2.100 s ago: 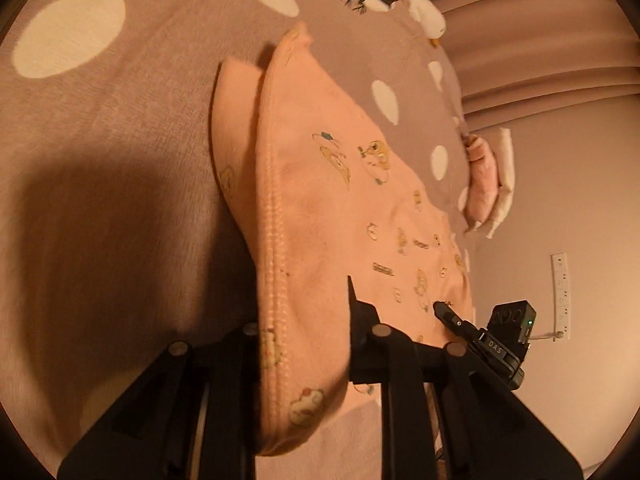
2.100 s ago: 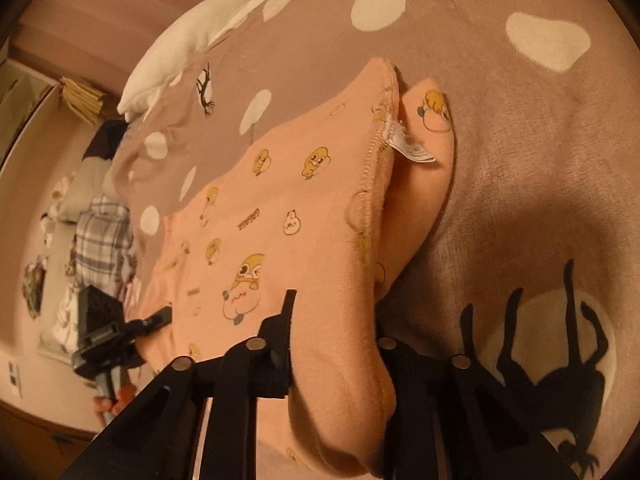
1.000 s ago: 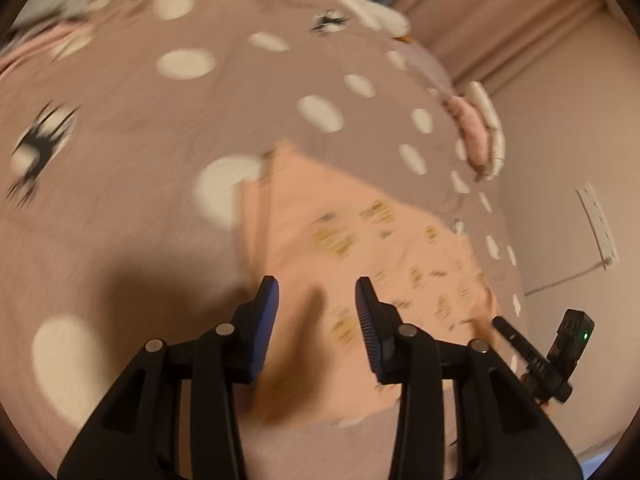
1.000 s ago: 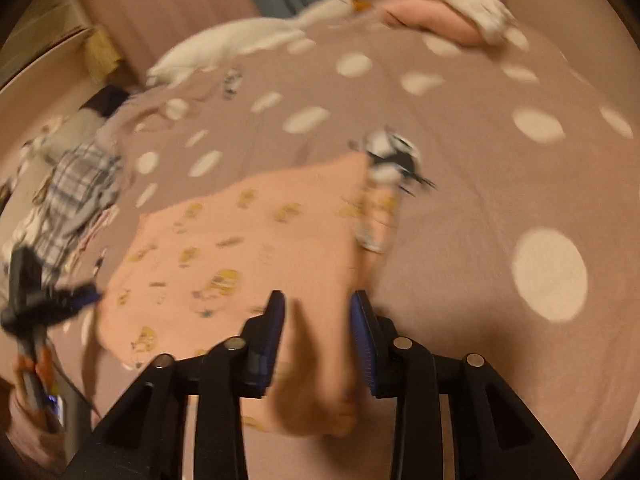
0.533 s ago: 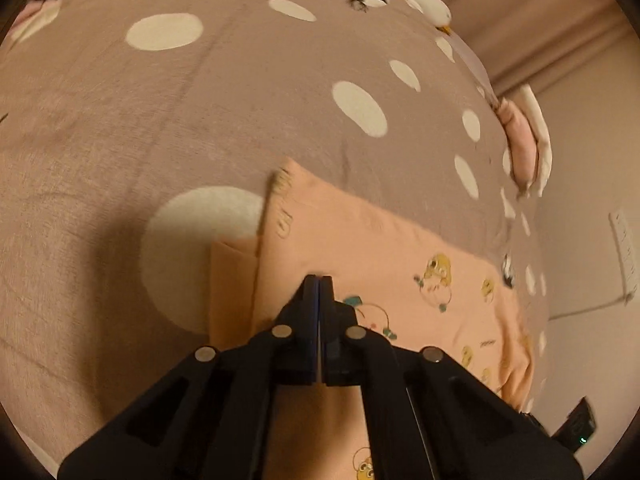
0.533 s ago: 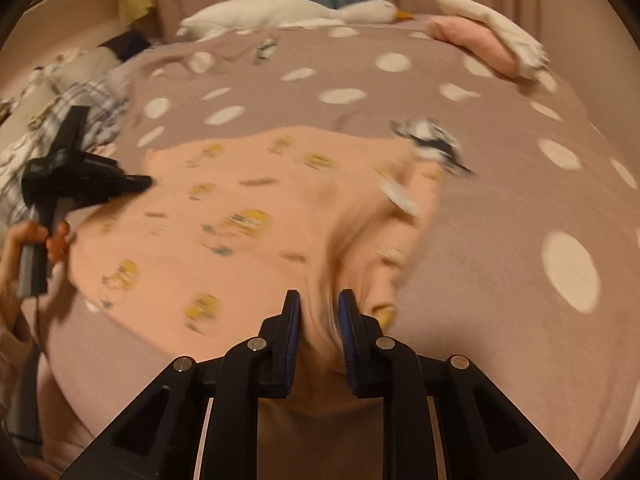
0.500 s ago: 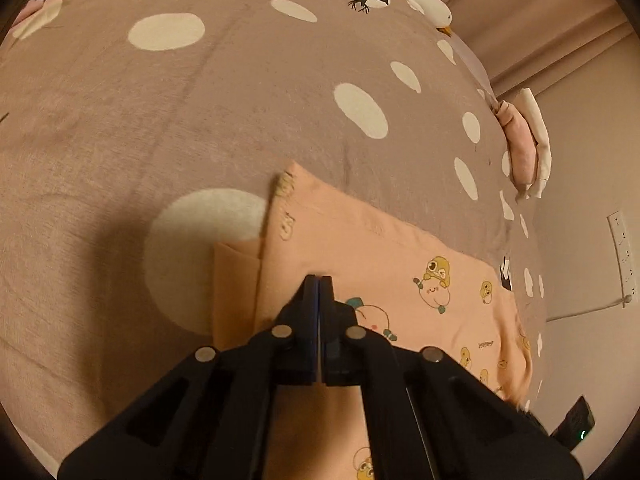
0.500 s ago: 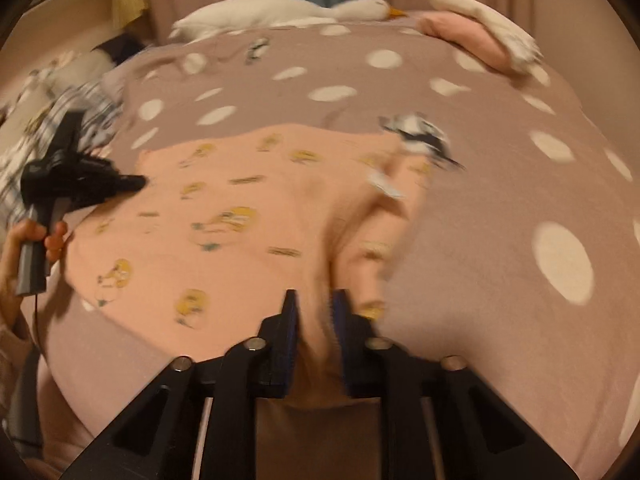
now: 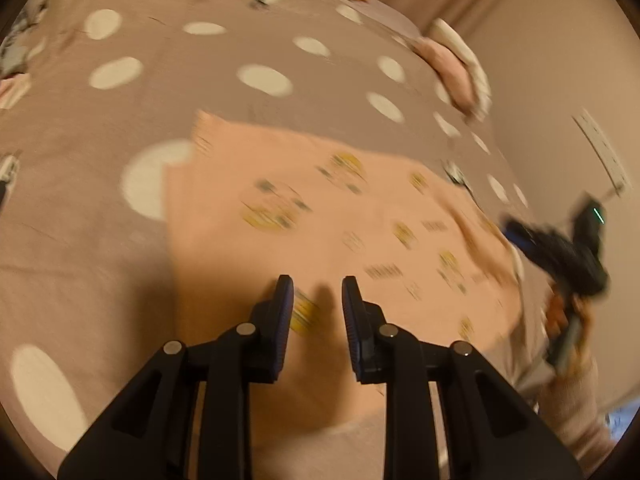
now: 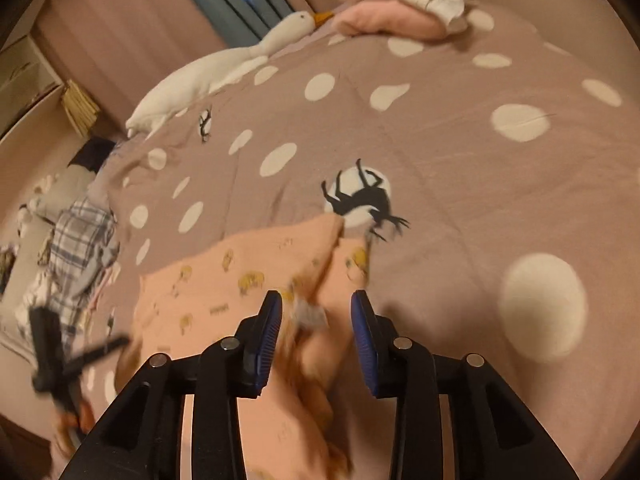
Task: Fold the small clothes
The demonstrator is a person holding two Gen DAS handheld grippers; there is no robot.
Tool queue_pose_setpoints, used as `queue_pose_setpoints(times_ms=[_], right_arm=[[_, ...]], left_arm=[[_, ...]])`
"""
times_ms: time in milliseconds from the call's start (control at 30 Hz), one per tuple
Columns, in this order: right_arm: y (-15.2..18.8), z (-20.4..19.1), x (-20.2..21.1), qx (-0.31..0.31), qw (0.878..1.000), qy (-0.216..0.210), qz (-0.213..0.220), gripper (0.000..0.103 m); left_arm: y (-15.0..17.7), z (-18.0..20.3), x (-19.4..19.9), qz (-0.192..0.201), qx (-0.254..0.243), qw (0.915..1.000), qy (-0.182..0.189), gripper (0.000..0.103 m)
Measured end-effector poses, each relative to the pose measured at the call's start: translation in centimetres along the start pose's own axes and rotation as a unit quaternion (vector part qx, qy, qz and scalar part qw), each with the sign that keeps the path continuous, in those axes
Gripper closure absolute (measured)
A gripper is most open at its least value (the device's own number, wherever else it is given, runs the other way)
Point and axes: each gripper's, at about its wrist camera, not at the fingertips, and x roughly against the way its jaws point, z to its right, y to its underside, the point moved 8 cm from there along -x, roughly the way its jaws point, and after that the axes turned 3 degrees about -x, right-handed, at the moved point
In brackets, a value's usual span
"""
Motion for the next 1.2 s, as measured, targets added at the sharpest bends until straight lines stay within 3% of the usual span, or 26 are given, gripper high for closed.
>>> queue_pose_setpoints(times_ms=[100, 167, 267, 300, 333, 400, 467, 533, 600, 667, 767, 867, 1000, 1133, 1200], right_arm=[[-1.0, 0.2, -3.2, -0.022, 0.999, -0.012, -0.038, 0.068], [-0.1, 0.1, -3.7, -0.029, 0.998, -0.01, -0.049, 0.068], [0.8, -1.1, -3.9, -0.024, 0.997, -0.04, -0.059, 0.07], [0.8, -1.4, -4.0, -0.018, 0.997, -0.044, -0.059, 0.077], [0.8, -1.7, -4.0, -0.006, 0.997, -0.045, -0.06, 0.099], [0.1, -1.5, -4.1, 0.0, 0.998, -0.032, -0.051, 0.098], [-1.0, -1.0, -3.0, 0.009, 1.0, 0.003, -0.013, 0.099], [-1.5, -0.4, -2.8, 0.033, 0.998, 0.046, 0.004, 0.099], [-1.0, -0.5, -3.6, 0.069, 0.994, 0.079, -0.01, 0.099], [-0.7, 0.1, -4.4, 0.105, 0.985, 0.138, -0.007, 0.099], [-0.7, 0.5, -3.4, 0.097, 0.984, 0.15, 0.013, 0.098], [0.0, -1.3, -0.9, 0.116, 0.985, 0.124, 0.041, 0.098], [3.1, -4.8, 1.4, 0.17, 0.983, 0.067, 0.033, 0.096], [6.1, -6.0, 1.6, 0.2, 0.978, 0.05, 0.013, 0.072], [6.8, -5.1, 0.9, 0.203, 0.977, 0.061, -0.001, 0.071]], left_arm=[[1.5, 0.7, -0.8, -0.014, -0.012, 0.9998, 0.004, 0.079], [1.8, 0.5, -1.2, -0.015, -0.011, 0.9998, 0.001, 0.079], [2.0, 0.0, -1.4, -0.018, 0.009, 0.9997, 0.014, 0.079], [2.0, -0.2, -1.5, -0.018, 0.017, 0.9995, 0.019, 0.079], [2.0, -0.1, -1.4, -0.018, 0.019, 0.9995, 0.02, 0.079], [2.0, -0.1, -1.4, -0.018, 0.019, 0.9995, 0.019, 0.079], [2.0, 0.1, -1.4, -0.018, 0.017, 0.9995, 0.018, 0.079], [2.0, 0.1, -1.4, -0.02, 0.016, 0.9995, 0.017, 0.079], [2.0, 0.1, -1.5, -0.022, 0.016, 0.9995, 0.016, 0.079], [1.9, 0.0, -1.7, -0.024, 0.018, 0.9994, 0.018, 0.078], [2.0, -0.1, -1.7, -0.023, 0.022, 0.9993, 0.017, 0.078], [2.1, 0.0, -1.7, -0.021, 0.018, 0.9996, 0.008, 0.078], [2.1, 0.2, -1.9, -0.018, 0.013, 0.9997, -0.006, 0.078], [2.3, 0.4, -1.9, -0.013, 0.004, 0.9998, -0.017, 0.076], [2.3, 0.5, -1.9, -0.012, 0.0, 0.9997, -0.022, 0.076]])
